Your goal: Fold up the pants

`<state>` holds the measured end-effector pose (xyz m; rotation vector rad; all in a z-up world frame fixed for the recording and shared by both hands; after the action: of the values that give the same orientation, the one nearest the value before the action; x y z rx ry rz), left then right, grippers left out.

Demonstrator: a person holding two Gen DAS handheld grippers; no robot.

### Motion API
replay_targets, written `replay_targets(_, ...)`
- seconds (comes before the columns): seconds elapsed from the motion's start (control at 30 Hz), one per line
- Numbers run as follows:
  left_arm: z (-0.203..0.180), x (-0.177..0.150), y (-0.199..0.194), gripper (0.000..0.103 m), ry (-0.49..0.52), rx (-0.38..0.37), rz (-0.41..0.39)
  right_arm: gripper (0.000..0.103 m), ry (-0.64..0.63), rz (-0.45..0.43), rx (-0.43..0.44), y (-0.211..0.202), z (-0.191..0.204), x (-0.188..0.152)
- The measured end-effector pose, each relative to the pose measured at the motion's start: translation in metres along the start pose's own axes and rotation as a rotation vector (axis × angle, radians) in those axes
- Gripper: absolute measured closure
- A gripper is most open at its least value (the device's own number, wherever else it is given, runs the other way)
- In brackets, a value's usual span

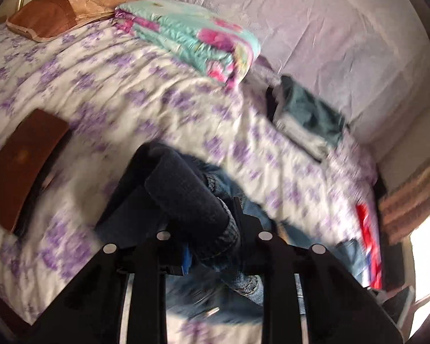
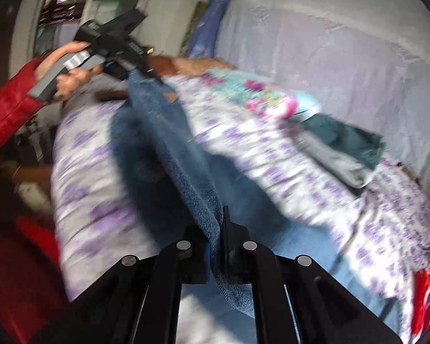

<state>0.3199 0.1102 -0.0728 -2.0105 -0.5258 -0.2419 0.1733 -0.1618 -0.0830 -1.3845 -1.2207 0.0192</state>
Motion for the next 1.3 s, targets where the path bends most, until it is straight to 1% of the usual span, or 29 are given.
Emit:
replay_targets(0.03,0.012,-0.011,0.007,0.081,0.006,0.020,0.013,0.096,-0.013,0.027,0.017,0.007,0.011,-0.008)
replay_targets(0.07,0.022,-0.018,0.013,0.081,-0.003,0.020,0.027,0.096,-0.028,0.048,0.019,0.015,0.019,-0.015)
replay_targets(0.13,0.040,-0.030,0.024,0.079,-0.041,-0.019,0.039,0.096,-0.040,0.089,0.020,0.030,0.027,-0.024)
replay_targets(0.17,0.044,-0.032,0.022,0.079,-0.055,-0.075,0.013,0.096,-0.037,0.102,0.027,0.033,0.027,-0.025)
replay_targets(0.2,0.045,-0.032,0.020,0.079,-0.051,-0.101,-0.004,0.096,-0.019,0.105,0.045,0.031,0.025,-0.022)
replay_targets(0.27,0.044,-0.031,0.014,0.079,-0.052,-0.121,-0.018,0.094,0.026,0.121,0.089,0.033,0.022,-0.023)
replay_targets(0.33,0.039,-0.030,0.004,0.079,-0.052,-0.112,-0.048,0.094,0.034,0.126,0.091,0.035,0.023,-0.026)
replay_targets(0.37,0.033,-0.028,-0.008,0.079,-0.023,-0.085,-0.085,0.093,0.034,0.127,0.085,0.036,0.024,-0.027)
replay_targets(0.43,0.021,-0.028,-0.028,0.074,0.022,-0.062,-0.141,0.092,0.034,0.135,0.074,0.038,0.027,-0.028)
replay_targets(0.53,0.009,-0.028,-0.071,0.067,0.049,0.062,-0.309,0.092,0.068,0.141,0.087,0.041,0.024,-0.028)
replay_targets(0.57,0.004,-0.029,-0.093,0.057,0.069,0.116,-0.398,0.092,0.075,0.141,0.089,0.041,0.023,-0.029)
replay_targets(0.6,-0.002,-0.031,-0.109,0.047,0.075,0.131,-0.466,0.092,0.088,0.143,0.092,0.042,0.023,-0.029)
replay_targets(0.63,-0.008,-0.032,-0.116,0.041,0.084,0.122,-0.490,0.092,0.100,0.146,0.095,0.043,0.023,-0.029)
replay_targets(0.67,-0.022,-0.036,-0.115,0.031,0.129,0.091,-0.471,0.091,0.109,0.148,0.097,0.044,0.022,-0.029)
replay_targets(0.73,-0.051,-0.044,-0.088,0.029,0.233,0.035,-0.365,0.091,0.150,0.146,0.114,0.046,0.020,-0.028)
replay_targets(0.77,-0.065,-0.051,-0.062,0.029,0.284,0.027,-0.304,0.090,0.174,0.142,0.128,0.045,0.019,-0.029)
replay_targets(0.8,-0.070,-0.056,-0.041,0.029,0.317,0.052,-0.265,0.089,0.189,0.136,0.139,0.044,0.018,-0.029)
replay_targets(0.83,-0.072,-0.059,-0.017,0.029,0.352,0.098,-0.227,0.083,0.212,0.125,0.155,0.040,0.015,-0.029)
replay_targets(0.87,-0.067,-0.060,0.014,0.029,0.378,0.160,-0.184,0.070,0.265,0.095,0.179,0.030,0.011,-0.030)
replay_targets(0.9,-0.057,-0.059,0.036,0.029,0.367,0.207,-0.154,0.064,0.303,0.069,0.193,0.020,0.007,-0.031)
replay_targets(0.93,-0.044,-0.058,0.052,0.029,0.345,0.245,-0.148,0.055,0.353,0.028,0.202,0.005,0.000,-0.034)
replay_targets(0.97,-0.041,-0.059,0.059,0.028,0.369,0.276,-0.207,0.049,0.398,-0.008,0.196,-0.010,-0.009,-0.039)
replay_targets(1.0,-0.044,-0.062,0.058,0.024,0.409,0.306,-0.244,0.046,0.467,-0.038,0.151,-0.029,-0.027,-0.052)
replay_targets(1.03,-0.049,-0.066,0.059,0.020,0.447,0.333,-0.247,0.045,0.529,-0.050,0.109,-0.042,-0.044,-0.064)
replay_targets(1.07,-0.051,-0.067,0.058,0.013,0.458,0.333,-0.250,0.045,0.602,-0.056,0.069,-0.053,-0.063,-0.079)
replay_targets(1.13,-0.049,-0.067,0.058,0.013,0.451,0.306,-0.244,0.045,0.817,-0.052,-0.033,-0.076,-0.112,-0.124)
replay_targets(1.17,-0.048,-0.065,0.057,0.012,0.447,0.296,-0.245,0.045,0.957,-0.051,-0.076,-0.085,-0.138,-0.153)
replay_targets(1.23,-0.050,-0.067,0.057,0.012,0.449,0.295,-0.247,0.045,1.119,-0.050,-0.082,-0.091,-0.164,-0.185)
replay_targets(1.3,-0.050,-0.068,0.057,0.011,0.450,0.293,-0.248,0.045,1.228,-0.048,-0.053,-0.085,-0.181,-0.204)
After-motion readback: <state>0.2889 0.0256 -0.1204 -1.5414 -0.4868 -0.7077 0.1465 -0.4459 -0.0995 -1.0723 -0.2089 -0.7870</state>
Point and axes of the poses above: each gripper's, at about its wrist camera, not at the fingertips, and y roughly the way its jaws point, z to its left, x to its top, the point moved 9 cm from there along y, roughly the way its jaws point, and after that the axes turned 11 degrees about z, right-handed, at the moved point
